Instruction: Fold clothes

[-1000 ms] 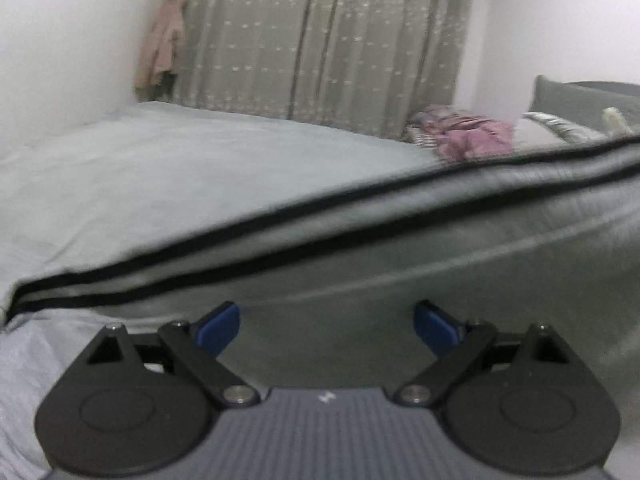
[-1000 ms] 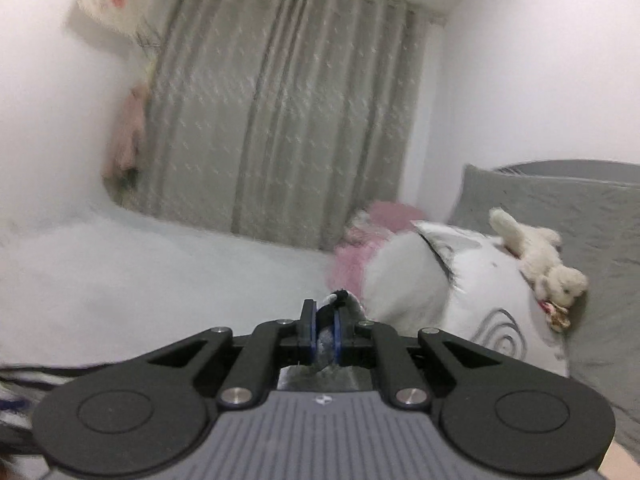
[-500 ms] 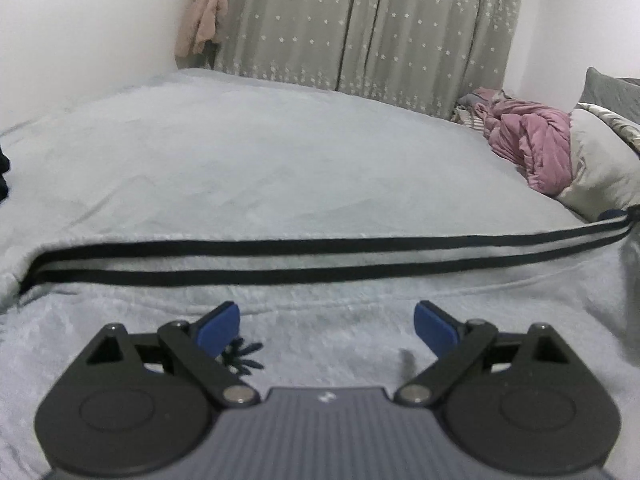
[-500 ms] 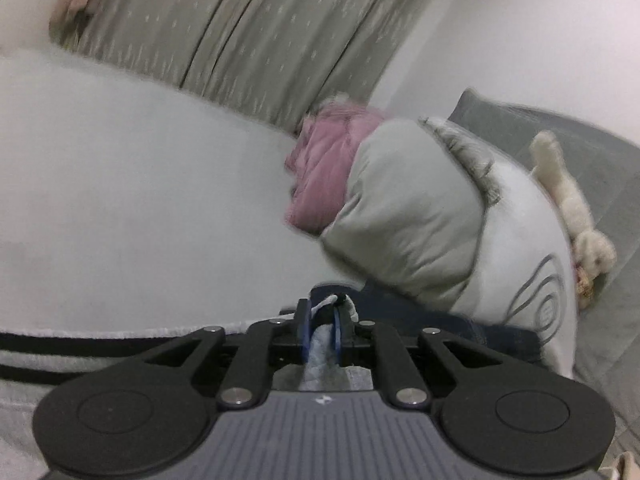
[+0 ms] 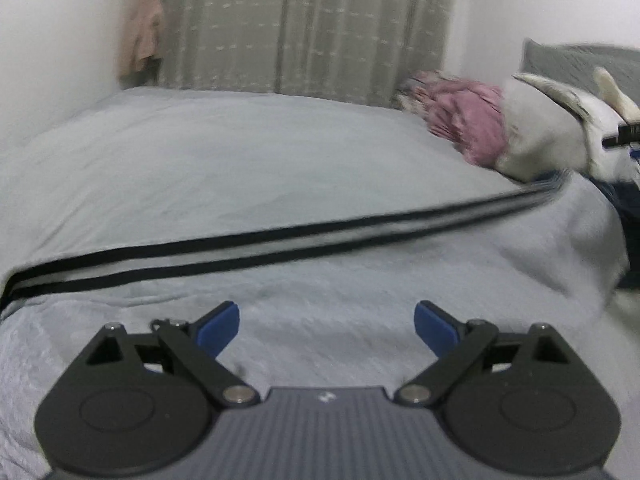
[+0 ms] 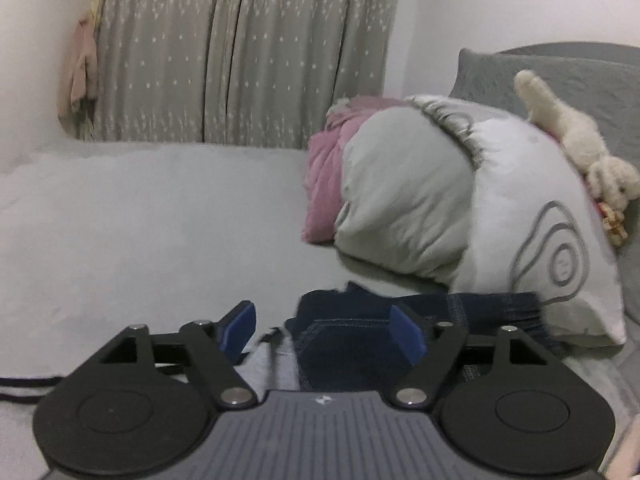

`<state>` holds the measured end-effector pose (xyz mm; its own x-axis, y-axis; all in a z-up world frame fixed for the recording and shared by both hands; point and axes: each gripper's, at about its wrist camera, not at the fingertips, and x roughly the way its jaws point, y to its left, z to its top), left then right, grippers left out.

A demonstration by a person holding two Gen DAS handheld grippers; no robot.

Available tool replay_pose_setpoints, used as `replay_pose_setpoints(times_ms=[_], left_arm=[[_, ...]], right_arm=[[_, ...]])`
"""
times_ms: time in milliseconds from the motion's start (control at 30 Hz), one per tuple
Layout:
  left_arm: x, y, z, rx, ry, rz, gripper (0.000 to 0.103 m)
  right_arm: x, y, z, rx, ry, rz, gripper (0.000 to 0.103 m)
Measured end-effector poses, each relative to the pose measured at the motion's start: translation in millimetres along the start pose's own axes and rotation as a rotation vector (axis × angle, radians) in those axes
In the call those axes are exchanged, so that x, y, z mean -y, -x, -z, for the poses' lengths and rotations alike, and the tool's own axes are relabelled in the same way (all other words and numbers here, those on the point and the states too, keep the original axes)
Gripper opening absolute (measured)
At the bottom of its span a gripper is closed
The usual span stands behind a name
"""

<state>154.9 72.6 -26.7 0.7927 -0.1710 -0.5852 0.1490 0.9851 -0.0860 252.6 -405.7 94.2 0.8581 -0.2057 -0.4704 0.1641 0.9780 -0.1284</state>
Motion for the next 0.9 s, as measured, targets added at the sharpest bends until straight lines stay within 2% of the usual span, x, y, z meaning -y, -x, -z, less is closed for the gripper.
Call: replay_pose_setpoints(times_ms=[133,167,267,333,400,500,600,733,800,833,900], left_arm=[[16.2,11.9,12.7,-0.035,-0.096,0.039,0.095],[19.9,15.4,15.5,-0.041,-0.114,0.058,0.095],[35.2,23.8,23.3,-0.058,-0.145,0.161,0.093],[41.9,27.3,30.9,-0.068,-0.172,0.208,0.092],[47.9,26.8,36.7,-0.085,-0.197,0.22,0.091],[50.5,20.0,40.1,-0.116,-0.205,0.228,0.089],[45.7,10.5,40.1,-0.154,-0.177,0.268,0.087],[38.0,2.7,38.4,-0.186,-0.17,0.335,0.08],[30.2,1.0,35.2,-0.192,-0.145,0.387,0.073],[24.2,-0.4,33.3,-0.195,-0.119,0.42,0.072],[14.3,-2.3,31.3,-0.204,-0.07,0.461,0.072]], right_arm=[[19.1,33.4,31.7,-0.043,-0.034,-0.025,0.073],[27.3,40.0,49.2,-0.072,-0.061,-0.055,0.073],[36.2,43.7,83.4,-0.136,-0.113,-0.1,0.073],[37.3,36.7,110.5,-0.193,-0.161,-0.128,0.073],[35.7,26.0,127.2,-0.225,-0.214,-0.156,0.072],[30.0,4.3,143.7,-0.258,-0.322,-0.205,0.071],[20.7,-17.9,152.7,-0.282,-0.41,-0.242,0.067],[11.6,-48.5,163.5,-0.264,-0.449,-0.181,0.05],[12.3,-53.5,162.0,-0.235,-0.465,-0.152,0.024],[13.9,-54.0,159.9,-0.221,-0.47,-0.143,0.004],[15.7,-47.4,155.2,-0.177,-0.461,-0.093,0.003]])
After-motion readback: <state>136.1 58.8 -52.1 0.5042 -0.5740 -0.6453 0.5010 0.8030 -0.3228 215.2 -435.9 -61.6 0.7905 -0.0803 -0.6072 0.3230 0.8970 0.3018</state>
